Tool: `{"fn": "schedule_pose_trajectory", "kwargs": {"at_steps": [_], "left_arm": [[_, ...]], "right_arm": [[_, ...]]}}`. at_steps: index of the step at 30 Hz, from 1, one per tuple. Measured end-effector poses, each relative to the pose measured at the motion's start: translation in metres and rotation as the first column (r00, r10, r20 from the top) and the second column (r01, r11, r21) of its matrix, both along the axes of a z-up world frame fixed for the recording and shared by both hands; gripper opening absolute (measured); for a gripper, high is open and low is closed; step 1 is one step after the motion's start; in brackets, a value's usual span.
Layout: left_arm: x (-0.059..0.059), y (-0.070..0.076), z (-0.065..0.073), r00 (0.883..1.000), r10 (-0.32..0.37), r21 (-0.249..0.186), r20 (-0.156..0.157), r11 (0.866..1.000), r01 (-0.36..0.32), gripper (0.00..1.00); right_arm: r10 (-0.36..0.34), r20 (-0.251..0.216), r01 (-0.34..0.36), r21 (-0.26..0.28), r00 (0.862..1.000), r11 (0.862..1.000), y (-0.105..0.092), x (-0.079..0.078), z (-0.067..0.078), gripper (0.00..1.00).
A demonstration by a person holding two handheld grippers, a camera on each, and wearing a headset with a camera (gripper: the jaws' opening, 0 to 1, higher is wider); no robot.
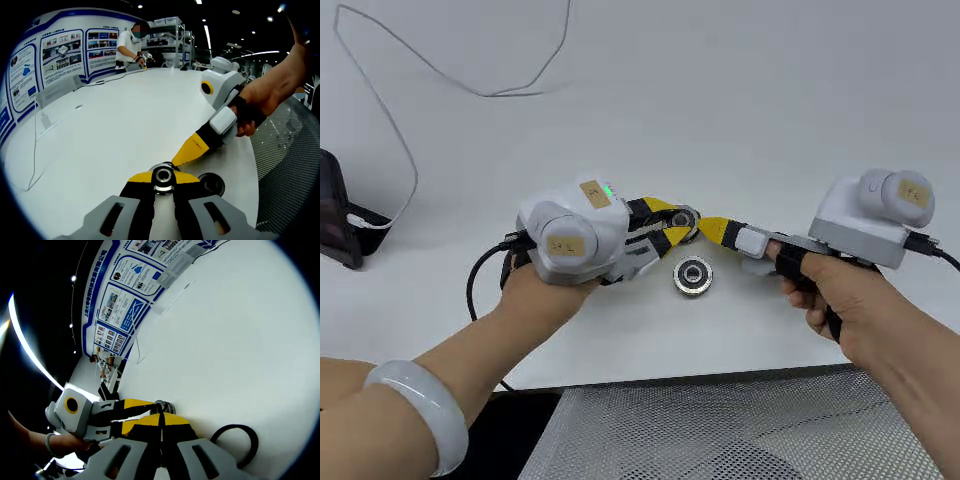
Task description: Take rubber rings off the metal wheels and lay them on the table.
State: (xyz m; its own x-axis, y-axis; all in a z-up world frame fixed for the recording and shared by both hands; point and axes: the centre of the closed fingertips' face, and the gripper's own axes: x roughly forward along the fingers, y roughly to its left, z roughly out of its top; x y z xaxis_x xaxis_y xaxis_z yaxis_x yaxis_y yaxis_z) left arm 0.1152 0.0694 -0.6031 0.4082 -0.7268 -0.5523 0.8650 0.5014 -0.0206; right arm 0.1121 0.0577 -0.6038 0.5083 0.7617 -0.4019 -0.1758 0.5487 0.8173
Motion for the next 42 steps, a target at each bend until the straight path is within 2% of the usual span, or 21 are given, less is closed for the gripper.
{"fn": "schedule_pose_trajectory", "kwargs": {"at_steps": [23,33,42], "left_arm": [[0.000,0.001,-0.001,1.000,0.001,-0.004,0.001,1.000,-0.001,0.14],[0.000,0.001,-0.001,1.000,-0.001,-0.005,0.002,1.000,0.001,0.14],[0.001,0.001,0.000,1.000,0.002,-0.007,-0.007,1.000,-0.002,0.14]], "right_arm": [[0.034,0.015,-0.035,0.033,0.999,0.999,0.009,-0.002,0.009,0.01],[0.068,0.035,-0.070,0.077,0.997,0.995,0.015,-0.009,0.023,0.01],[0.029,0.025,-0.031,0.057,0.999,0.998,0.009,-0.004,0.016,0.01]]}}
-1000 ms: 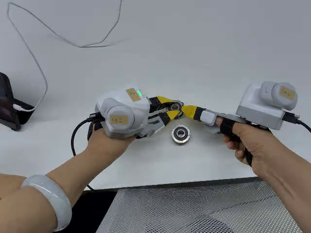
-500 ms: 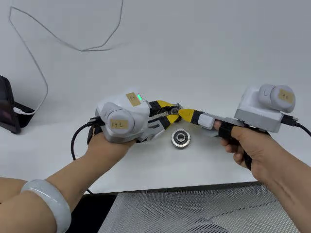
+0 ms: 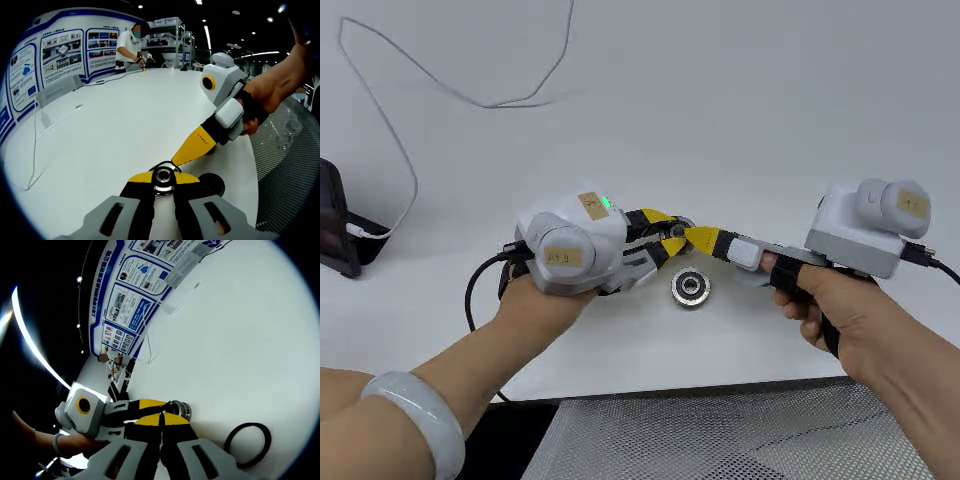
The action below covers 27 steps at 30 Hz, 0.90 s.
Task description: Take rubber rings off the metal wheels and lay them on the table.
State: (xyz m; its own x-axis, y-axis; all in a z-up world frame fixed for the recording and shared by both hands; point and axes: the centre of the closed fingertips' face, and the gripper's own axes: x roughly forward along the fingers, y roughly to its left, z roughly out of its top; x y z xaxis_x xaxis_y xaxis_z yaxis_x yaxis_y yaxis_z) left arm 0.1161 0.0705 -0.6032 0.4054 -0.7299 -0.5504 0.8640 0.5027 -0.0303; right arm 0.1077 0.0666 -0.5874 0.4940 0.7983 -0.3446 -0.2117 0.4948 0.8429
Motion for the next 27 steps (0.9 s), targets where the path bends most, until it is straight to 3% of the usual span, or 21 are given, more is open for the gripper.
{"fn": "schedule_pose_trajectory", "kwargs": {"at_steps": [3,12,16,27], "left_arm": [[-0.001,0.000,0.001,1.000,-0.004,0.000,-0.003,1.000,0.004,0.14],[-0.008,0.006,0.016,1.000,-0.010,-0.050,0.028,0.999,0.011,0.20],[-0.013,0.007,0.019,0.998,-0.027,-0.051,0.048,0.998,0.029,0.25],[-0.020,0.007,0.039,0.994,-0.027,-0.112,0.107,0.993,0.039,0.26]], "right_arm": [[-0.007,-0.006,0.007,-0.011,1.000,1.000,-0.001,0.001,-0.003,0.01],[-0.017,-0.008,0.017,-0.015,1.000,1.000,0.000,0.001,-0.005,0.01],[-0.020,-0.009,0.019,-0.016,1.000,1.000,0.001,0.001,-0.005,0.01],[-0.012,0.027,0.014,-0.087,1.000,0.996,-0.009,0.002,-0.003,0.01]]}}
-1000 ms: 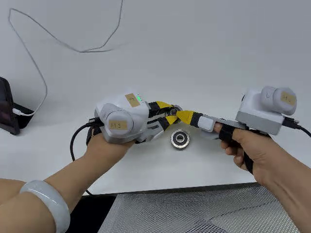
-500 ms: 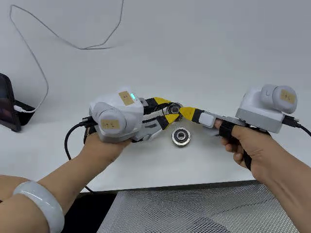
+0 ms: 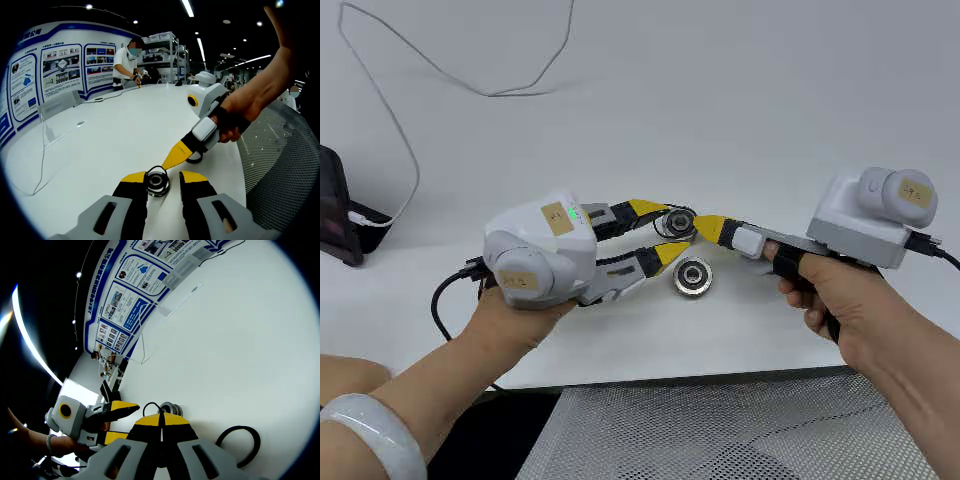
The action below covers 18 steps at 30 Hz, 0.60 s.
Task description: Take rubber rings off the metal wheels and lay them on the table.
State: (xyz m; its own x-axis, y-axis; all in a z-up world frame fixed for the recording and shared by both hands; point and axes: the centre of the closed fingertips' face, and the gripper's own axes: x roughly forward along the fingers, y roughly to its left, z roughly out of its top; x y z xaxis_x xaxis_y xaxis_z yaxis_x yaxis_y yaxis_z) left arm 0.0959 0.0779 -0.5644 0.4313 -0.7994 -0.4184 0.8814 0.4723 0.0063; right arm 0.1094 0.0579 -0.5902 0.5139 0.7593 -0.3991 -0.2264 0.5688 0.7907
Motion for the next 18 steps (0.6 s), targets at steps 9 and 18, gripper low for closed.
{"fn": "schedule_pose_trajectory", "kwargs": {"at_steps": [9,18], "left_arm": [[-0.001,0.016,-0.005,0.999,0.042,0.011,-0.017,0.999,-0.042,0.27],[-0.007,0.032,-0.007,0.997,0.068,0.002,-0.027,0.998,-0.068,0.33]], "right_arm": [[0.009,0.025,-0.008,-0.044,1.000,0.999,-0.014,-0.005,0.009,0.01],[-0.021,0.002,0.021,-0.080,1.000,0.997,-0.043,-0.020,0.011,0.01]]}}
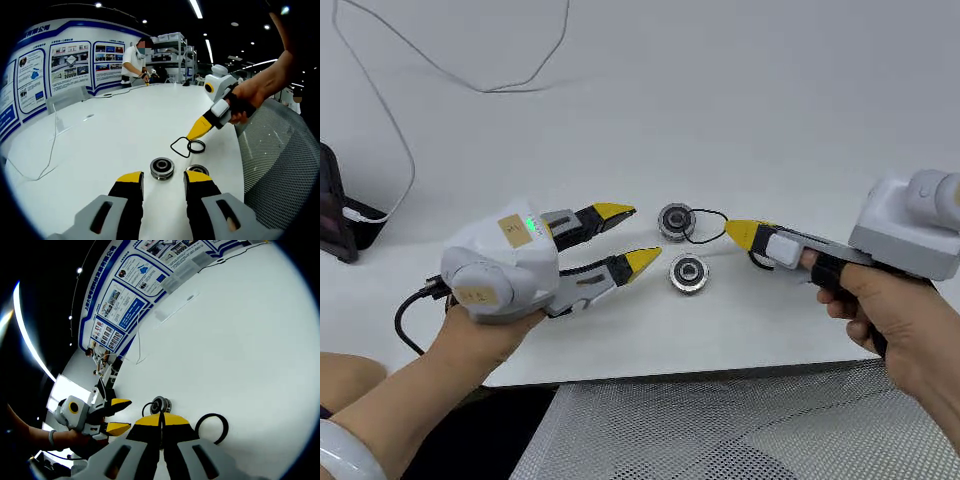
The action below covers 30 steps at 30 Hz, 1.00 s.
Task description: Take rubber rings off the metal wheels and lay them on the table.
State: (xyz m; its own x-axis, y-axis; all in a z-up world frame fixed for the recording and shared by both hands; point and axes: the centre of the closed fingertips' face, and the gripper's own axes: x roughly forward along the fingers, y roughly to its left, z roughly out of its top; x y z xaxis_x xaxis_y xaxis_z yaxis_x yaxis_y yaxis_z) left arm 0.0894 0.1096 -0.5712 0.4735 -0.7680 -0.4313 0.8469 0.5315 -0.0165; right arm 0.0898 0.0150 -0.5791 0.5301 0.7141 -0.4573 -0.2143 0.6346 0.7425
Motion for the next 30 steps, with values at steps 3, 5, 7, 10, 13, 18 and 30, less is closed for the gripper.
{"fn": "schedule_pose_trajectory", "kwargs": {"at_steps": [3,5,7,10,13,18,30], "left_arm": [[-0.002,0.005,0.000,1.000,0.002,0.001,-0.003,1.000,-0.002,0.35],[-0.003,0.009,0.000,1.000,0.008,-0.004,-0.008,1.000,-0.008,0.37],[-0.004,0.012,-0.001,1.000,0.012,-0.002,-0.007,1.000,-0.012,0.39],[-0.005,0.016,-0.002,0.999,0.027,-0.006,-0.018,1.000,-0.027,0.44],[-0.007,0.018,-0.004,0.999,0.035,0.001,-0.024,0.999,-0.035,0.44],[-0.008,0.019,-0.005,0.999,0.039,0.002,-0.028,0.999,-0.039,0.44],[-0.017,0.021,-0.007,0.998,0.040,0.004,-0.043,0.999,-0.040,0.44]], "right_arm": [[-0.007,-0.017,0.006,-0.024,1.000,1.000,-0.010,-0.005,-0.004,0.01],[-0.010,-0.025,0.009,-0.051,1.000,0.999,-0.018,-0.009,-0.007,0.01],[-0.024,-0.036,0.022,-0.062,0.999,0.998,-0.026,-0.011,-0.009,0.01],[-0.046,-0.044,0.041,-0.094,0.998,0.995,-0.038,-0.011,-0.012,0.01],[-0.051,-0.052,0.044,-0.137,0.997,0.990,-0.046,-0.012,-0.018,0.01],[-0.051,-0.054,0.040,-0.189,0.997,0.981,-0.054,-0.011,-0.024,0.02],[0.026,0.011,-0.022,-0.284,1.000,0.958,-0.057,-0.016,-0.025,0.13]]}}
